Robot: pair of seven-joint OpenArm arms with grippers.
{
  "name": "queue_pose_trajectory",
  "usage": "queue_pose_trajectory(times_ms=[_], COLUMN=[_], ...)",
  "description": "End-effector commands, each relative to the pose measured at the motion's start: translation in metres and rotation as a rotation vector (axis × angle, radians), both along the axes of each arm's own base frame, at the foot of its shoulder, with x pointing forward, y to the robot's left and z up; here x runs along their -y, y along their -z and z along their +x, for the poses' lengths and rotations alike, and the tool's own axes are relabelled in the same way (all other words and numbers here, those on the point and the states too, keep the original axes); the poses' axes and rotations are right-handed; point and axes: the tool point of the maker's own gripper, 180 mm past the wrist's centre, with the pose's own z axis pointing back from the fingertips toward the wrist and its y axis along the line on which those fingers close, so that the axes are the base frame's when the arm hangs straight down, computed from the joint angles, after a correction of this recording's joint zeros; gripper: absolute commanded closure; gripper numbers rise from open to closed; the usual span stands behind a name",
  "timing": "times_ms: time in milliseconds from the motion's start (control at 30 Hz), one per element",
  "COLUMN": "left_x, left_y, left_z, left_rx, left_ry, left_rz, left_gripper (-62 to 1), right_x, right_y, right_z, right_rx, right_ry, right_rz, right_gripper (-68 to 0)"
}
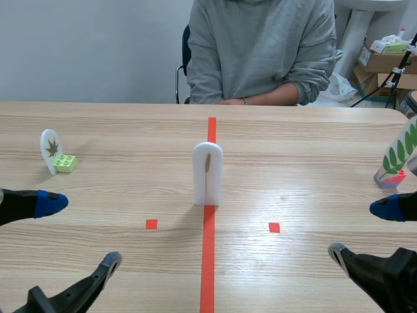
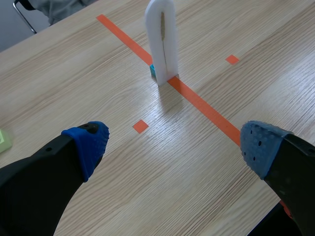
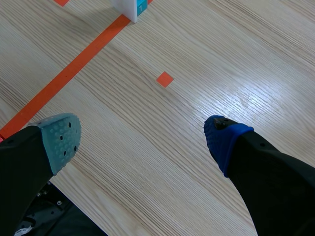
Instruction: Do the leaf sorting experiment
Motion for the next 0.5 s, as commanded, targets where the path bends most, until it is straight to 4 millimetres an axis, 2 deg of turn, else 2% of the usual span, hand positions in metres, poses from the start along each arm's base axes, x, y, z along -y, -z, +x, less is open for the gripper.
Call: queue_pose_trajectory(times_ms=[0, 467], left_x=[0.0029, 0.0006], left_y=[-0.0095, -0.0024], left_z=[0.0023, 0.0007], left_rx=[0.027, -0.006], left_ry=[0.003, -0.002], left_rz=[-0.016, 0.010], left_gripper=[-56.8, -56.8], right_x=[-0.0034, -0.0035], right_y=[-0.0092, -0.0099], right_z=[0.0053, 0.0057], right_rx=[0.032, 0.035], right_ry=[-0.011, -0.011], right_rz=[0.014, 0.016], right_gripper=[-51.0, -51.0])
